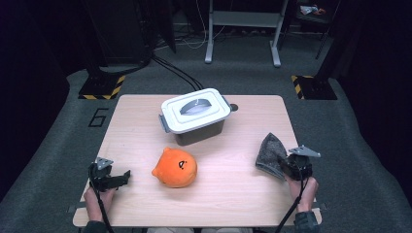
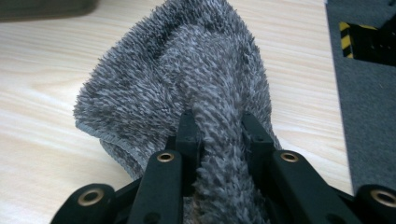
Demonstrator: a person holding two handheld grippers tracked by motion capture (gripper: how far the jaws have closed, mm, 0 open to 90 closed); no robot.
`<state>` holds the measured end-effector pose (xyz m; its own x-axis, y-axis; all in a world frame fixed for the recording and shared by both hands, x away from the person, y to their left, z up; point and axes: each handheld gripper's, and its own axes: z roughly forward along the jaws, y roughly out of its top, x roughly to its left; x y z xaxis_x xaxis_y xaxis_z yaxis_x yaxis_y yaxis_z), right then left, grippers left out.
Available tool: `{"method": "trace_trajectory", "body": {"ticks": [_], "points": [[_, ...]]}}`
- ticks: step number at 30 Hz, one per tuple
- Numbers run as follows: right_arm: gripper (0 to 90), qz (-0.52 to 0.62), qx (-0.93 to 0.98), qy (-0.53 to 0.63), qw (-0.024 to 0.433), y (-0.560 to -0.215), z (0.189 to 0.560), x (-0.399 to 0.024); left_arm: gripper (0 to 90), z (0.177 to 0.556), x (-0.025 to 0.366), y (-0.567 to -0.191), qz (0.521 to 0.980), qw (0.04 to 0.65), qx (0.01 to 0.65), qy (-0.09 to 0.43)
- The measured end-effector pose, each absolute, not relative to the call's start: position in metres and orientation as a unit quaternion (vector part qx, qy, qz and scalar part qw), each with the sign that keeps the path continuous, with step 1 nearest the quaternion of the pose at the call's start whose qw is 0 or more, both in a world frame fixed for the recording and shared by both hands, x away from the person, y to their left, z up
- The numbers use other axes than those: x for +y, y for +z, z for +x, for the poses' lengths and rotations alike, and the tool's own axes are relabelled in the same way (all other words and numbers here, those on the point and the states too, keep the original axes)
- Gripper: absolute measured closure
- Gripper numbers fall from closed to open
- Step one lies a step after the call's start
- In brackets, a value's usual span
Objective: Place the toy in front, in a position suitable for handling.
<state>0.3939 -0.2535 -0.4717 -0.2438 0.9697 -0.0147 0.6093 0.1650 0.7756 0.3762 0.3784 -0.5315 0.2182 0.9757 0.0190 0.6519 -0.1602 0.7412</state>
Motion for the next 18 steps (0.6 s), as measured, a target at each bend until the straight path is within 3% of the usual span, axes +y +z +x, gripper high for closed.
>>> {"method": "trace_trajectory", "body": {"ticks": [18], "points": [[71.2,0.607,0.682,0.303,0.272,-0.488,0.421,-0.274,8.5,0.376,0.379,-0.531,0.716,0.31,0.568,0.261]]}}
